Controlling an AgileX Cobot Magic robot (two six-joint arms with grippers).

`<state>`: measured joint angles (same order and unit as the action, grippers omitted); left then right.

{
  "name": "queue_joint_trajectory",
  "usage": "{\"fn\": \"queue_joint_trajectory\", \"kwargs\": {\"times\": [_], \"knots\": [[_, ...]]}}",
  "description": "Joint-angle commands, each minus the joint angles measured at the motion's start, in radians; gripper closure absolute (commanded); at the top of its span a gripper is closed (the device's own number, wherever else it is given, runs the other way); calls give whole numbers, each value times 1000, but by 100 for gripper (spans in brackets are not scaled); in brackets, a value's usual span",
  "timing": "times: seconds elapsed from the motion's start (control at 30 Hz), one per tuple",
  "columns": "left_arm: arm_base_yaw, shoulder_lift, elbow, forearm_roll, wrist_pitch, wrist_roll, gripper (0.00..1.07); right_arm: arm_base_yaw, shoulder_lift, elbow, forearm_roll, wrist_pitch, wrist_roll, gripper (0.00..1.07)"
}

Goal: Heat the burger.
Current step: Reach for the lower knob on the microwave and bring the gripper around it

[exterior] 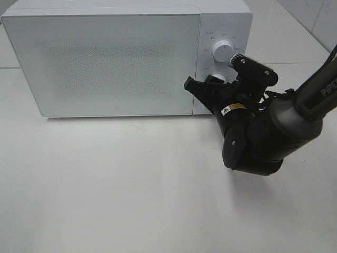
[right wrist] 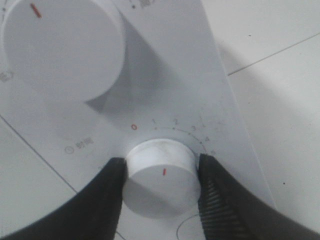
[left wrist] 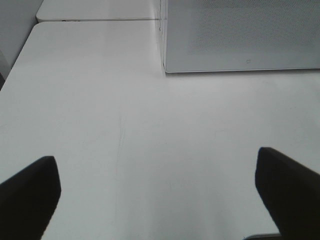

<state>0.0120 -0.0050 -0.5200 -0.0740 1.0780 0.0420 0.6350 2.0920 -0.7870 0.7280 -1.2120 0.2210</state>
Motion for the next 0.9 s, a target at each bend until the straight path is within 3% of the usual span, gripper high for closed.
{"fn": "queue_joint_trajectory", "kwargs": {"times": [0.03,0.37,0.9], "knots": [[3,-19,3,2,-9,-7,9,5,-15,-9,-100,-188,117,107],[3,-19,3,2,-9,-7,9,5,-15,-9,-115,-188,458,107],[3,-19,3,2,-9,-7,9,5,-15,-9,-107,-187,792,107]]}}
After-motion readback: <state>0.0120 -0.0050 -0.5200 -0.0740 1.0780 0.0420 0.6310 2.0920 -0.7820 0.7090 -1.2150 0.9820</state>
